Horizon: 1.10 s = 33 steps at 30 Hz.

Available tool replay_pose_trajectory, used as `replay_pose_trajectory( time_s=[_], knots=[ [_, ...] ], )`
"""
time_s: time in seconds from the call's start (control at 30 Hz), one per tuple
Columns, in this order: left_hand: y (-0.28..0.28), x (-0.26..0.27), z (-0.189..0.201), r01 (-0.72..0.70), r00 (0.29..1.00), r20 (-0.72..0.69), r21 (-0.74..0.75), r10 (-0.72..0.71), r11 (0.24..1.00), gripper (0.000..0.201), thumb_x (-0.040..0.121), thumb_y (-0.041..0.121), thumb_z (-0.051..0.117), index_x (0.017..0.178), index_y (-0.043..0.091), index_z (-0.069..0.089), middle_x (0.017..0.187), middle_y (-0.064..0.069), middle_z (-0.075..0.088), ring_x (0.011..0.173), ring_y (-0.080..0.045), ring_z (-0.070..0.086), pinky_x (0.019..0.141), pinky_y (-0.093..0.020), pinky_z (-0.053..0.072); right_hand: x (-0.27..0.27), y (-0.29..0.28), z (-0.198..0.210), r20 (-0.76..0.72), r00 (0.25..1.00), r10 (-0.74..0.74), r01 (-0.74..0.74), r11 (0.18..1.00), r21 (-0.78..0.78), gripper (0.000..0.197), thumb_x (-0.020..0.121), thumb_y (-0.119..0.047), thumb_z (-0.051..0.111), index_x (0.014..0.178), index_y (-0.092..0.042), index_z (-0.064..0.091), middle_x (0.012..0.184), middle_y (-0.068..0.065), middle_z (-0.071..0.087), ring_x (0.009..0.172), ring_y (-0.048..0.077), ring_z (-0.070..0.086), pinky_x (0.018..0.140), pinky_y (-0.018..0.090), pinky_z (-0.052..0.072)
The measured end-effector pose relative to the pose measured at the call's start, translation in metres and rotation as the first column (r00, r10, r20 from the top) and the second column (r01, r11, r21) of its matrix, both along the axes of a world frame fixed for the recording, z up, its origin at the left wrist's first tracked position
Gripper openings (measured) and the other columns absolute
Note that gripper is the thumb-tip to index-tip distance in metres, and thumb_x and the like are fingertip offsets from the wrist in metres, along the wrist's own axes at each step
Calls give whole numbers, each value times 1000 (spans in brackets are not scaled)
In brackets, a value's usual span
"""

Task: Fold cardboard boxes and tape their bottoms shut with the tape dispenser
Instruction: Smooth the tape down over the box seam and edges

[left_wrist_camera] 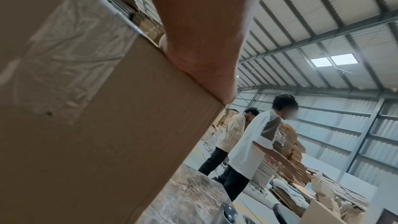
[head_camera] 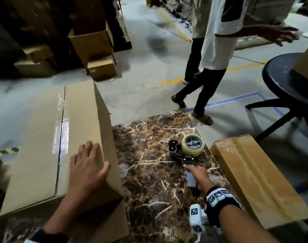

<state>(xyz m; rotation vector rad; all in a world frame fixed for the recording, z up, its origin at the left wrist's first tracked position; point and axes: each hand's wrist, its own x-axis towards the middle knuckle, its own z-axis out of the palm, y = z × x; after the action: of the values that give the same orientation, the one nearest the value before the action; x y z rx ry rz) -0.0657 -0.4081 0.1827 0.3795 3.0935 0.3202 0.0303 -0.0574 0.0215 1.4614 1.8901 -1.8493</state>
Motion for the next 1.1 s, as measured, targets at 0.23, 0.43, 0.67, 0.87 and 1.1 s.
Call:
replay_pose_trajectory(
  time_s=[0.23, 0.43, 0.67, 0.87, 1.1],
  knots=[
    [-4, 11, -8, 35, 999, -29, 8, -35, 999, 88, 75, 64, 31, 149, 16, 38, 159, -6, 27, 148, -26, 22, 118, -52, 18, -24, 14, 4, 60, 998, 1, 40, 731, -682, 32, 99, -23, 46, 76, -4, 55, 75, 20, 69, 45, 25, 61, 44, 27, 52],
    [-4, 6, -8, 30, 999, -47, 31, -29, 999, 85, 75, 64, 34, 145, 17, 44, 155, -7, 34, 144, -28, 29, 117, -52, 25, -11, -15, 24, -1, 1000, 6, -4, 673, -740, 7, 81, 0, 54, 87, 3, 56, 92, 28, 71, 60, 33, 70, 48, 38, 58],
    [-6, 7, -2, 33, 999, -6, 258, -32, 966, 72, 83, 71, 36, 130, 21, 60, 146, -5, 48, 137, -21, 40, 114, -47, 31, 1, -48, 91, -197, 922, 332, -386, 777, -497, 12, 84, -1, 63, 73, 1, 62, 67, 14, 61, 56, 22, 59, 55, 31, 52],
    [-28, -2, 39, -346, 937, 310, 883, 161, 316, 12, 97, 9, 57, 94, 11, 68, 87, -10, 72, 78, -31, 69, 53, -21, 52, -17, -106, 199, -279, 826, 491, -538, 833, -127, 13, 89, 4, 61, 78, -2, 60, 60, 11, 57, 50, 18, 54, 49, 29, 48],
    [-87, -12, 71, -796, 571, 692, 598, -442, -92, 49, 99, 47, 46, 116, 2, 57, 102, -24, 64, 87, -35, 66, 69, -38, 57, -23, -202, 285, -355, 629, 691, -675, 713, 191, 11, 80, -2, 75, 85, -3, 65, 67, 11, 63, 58, 21, 56, 55, 33, 45]
  ],
)
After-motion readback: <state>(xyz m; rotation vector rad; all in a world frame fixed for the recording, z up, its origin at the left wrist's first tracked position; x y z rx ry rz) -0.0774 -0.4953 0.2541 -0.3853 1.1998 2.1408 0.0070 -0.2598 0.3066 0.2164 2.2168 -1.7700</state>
